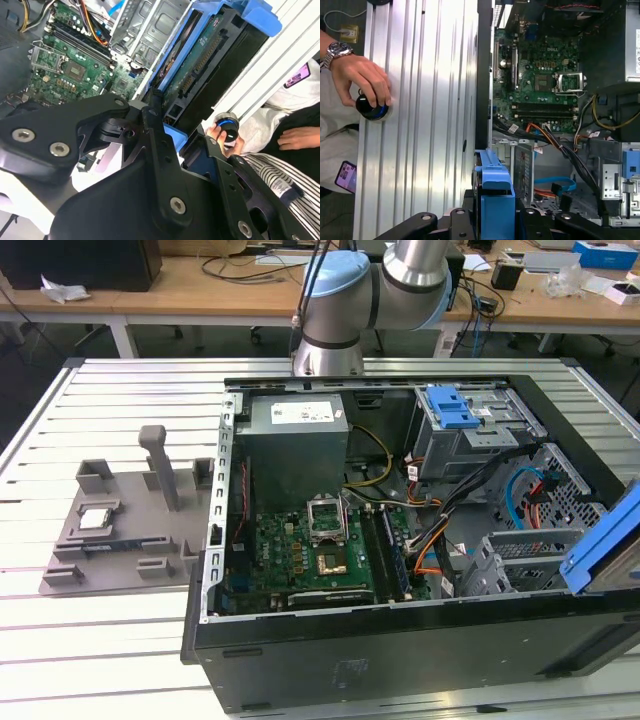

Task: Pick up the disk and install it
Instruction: 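Pick up the disk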

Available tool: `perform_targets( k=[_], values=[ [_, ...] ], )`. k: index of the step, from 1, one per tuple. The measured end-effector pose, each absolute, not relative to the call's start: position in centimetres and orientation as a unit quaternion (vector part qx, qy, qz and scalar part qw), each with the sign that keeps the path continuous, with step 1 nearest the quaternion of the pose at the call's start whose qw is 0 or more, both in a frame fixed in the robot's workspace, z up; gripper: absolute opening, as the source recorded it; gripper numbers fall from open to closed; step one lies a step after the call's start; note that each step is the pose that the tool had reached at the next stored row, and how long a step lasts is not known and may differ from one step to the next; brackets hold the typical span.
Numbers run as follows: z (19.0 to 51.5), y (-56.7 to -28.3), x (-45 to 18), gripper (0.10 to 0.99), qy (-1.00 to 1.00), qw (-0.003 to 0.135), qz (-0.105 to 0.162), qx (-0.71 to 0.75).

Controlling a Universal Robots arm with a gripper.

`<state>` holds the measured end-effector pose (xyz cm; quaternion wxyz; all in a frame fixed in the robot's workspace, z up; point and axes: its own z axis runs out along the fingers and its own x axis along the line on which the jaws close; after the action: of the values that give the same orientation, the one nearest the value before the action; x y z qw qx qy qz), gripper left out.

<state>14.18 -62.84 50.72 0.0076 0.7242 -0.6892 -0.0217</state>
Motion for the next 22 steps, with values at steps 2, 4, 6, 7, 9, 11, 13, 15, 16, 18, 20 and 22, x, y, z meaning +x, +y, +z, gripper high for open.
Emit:
perform_targets(
  k=[2, 4, 6, 7, 9, 11, 13, 15, 16, 18, 20, 22],
  values=[
    [50.7, -63.4, 14.2, 0.369, -0.689, 0.008, -0.022, 0.724],
    [50.7, -64.0, 14.2, 0.369, -0.689, 0.008, -0.022, 0.724],
    [50.6, -64.4, 14.2, 0.369, -0.689, 0.008, -0.022, 0.724],
    [50.6, -64.6, 14.2, 0.369, -0.689, 0.008, -0.022, 0.724],
    [50.6, -64.9, 14.2, 0.369, -0.689, 0.008, -0.022, 0.724],
    [50.6, -65.3, 14.2, 0.369, -0.689, 0.008, -0.022, 0.724],
    [50.6, -65.5, 14.2, 0.369, -0.689, 0.008, -0.022, 0.724],
    [50.6, -65.6, 14.2, 0.369, -0.689, 0.007, -0.022, 0.724],
    [50.6, -65.6, 14.2, 0.369, -0.689, 0.007, -0.022, 0.724],
    [50.6, -65.4, 14.2, 0.369, -0.689, 0.007, -0.023, 0.724],
    [50.6, -64.6, 14.2, 0.369, -0.689, 0.006, -0.023, 0.724],
    [50.6, -64.0, 14.2, 0.369, -0.689, 0.006, -0.023, 0.724]
  ],
)
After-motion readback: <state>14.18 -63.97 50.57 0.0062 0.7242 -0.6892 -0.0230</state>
